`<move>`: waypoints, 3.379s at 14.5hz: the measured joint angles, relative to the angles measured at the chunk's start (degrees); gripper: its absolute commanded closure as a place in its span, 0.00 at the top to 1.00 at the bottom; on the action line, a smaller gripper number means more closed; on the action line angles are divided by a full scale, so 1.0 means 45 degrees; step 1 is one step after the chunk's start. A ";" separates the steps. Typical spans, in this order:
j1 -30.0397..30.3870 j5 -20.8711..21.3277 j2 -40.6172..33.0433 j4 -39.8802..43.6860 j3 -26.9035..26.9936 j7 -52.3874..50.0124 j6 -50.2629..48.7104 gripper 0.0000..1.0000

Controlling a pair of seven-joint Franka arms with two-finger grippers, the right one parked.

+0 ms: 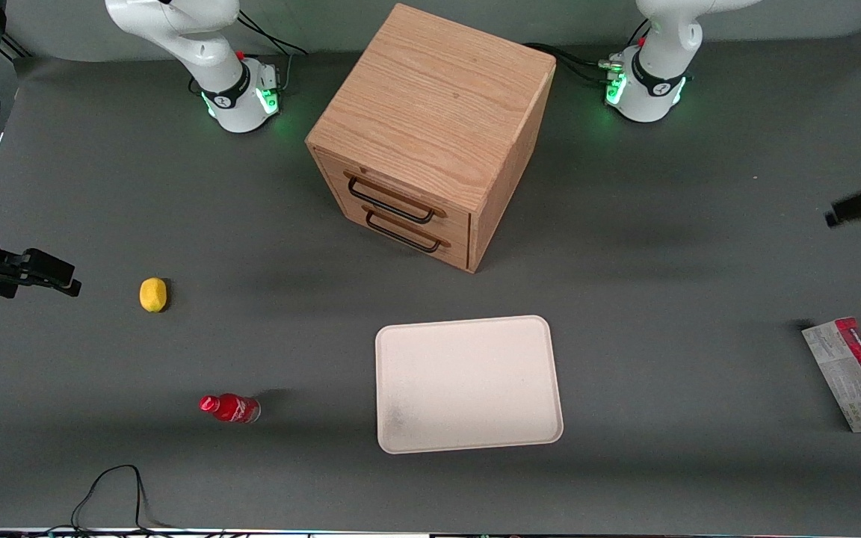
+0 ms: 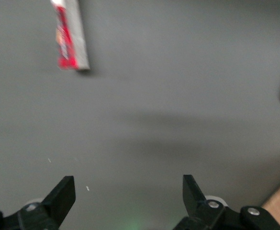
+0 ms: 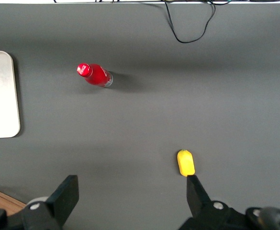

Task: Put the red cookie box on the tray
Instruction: 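Lower the open left gripper toward the red-and-white cookie box, then close the left gripper on the cookie box's red end and lift it, then carry the held cookie box over to the cream tray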

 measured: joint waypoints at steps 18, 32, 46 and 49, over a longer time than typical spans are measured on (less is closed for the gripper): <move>0.0175 -0.1584 0.9326 0.3544 0.2603 0.0426 0.7488 0.61; -0.0249 -0.0979 0.9363 0.3990 0.2557 0.1017 0.6977 0.00; -0.2820 -0.0493 0.4264 0.5627 -0.2910 -0.2599 -0.0460 0.00; -0.3604 -0.0178 0.4887 0.5661 -0.3864 -0.5028 0.0447 0.00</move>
